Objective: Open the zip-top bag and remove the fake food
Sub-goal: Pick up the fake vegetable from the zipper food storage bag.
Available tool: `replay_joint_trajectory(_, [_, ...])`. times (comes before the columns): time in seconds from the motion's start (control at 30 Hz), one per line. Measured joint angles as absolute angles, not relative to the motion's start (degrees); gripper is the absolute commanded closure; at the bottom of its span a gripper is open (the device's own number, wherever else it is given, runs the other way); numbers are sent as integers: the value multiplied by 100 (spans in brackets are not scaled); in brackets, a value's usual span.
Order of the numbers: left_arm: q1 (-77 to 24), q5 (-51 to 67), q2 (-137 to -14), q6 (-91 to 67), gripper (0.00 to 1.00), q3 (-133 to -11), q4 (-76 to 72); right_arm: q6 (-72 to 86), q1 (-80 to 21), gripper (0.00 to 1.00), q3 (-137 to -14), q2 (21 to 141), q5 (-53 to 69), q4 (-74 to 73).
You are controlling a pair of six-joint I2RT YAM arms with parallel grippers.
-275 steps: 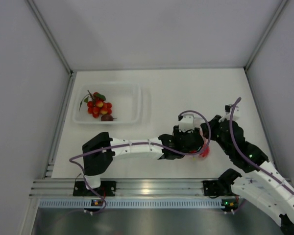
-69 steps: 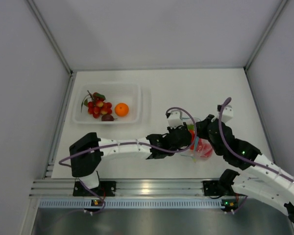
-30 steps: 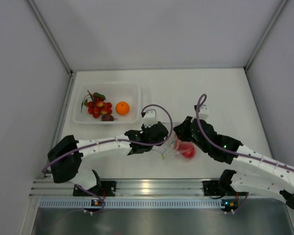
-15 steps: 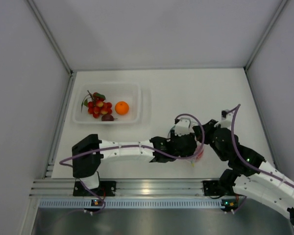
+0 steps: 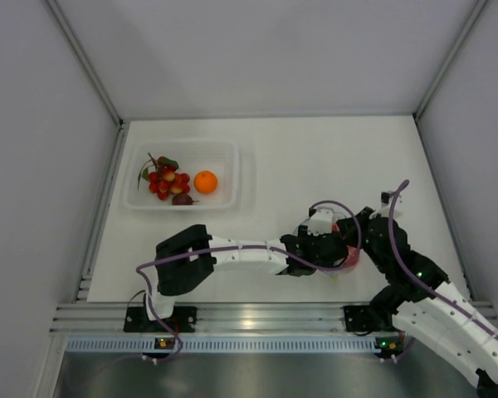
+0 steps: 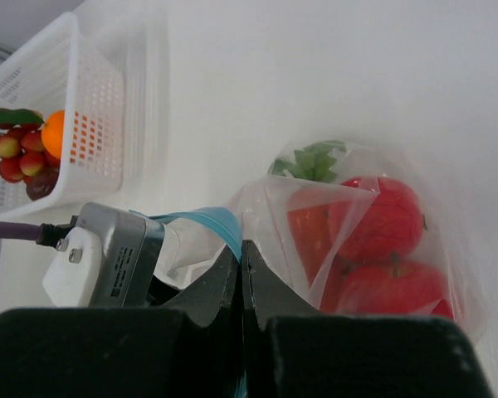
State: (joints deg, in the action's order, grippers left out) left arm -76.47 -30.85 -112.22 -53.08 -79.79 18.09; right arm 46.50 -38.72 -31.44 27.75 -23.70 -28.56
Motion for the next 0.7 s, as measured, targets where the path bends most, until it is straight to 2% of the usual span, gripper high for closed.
replay_joint_trajectory(0.4, [-7623,-3236,-11904,-5717,30,-8324,1809,4665,-3570,100,-2683,2556,-1900,-2757])
replay_joint_trajectory(0.7, [-7666,-3402,-11926,-5883,33,-8289,1625,4453,-3548,100,-2766,2429,-1911,-2961])
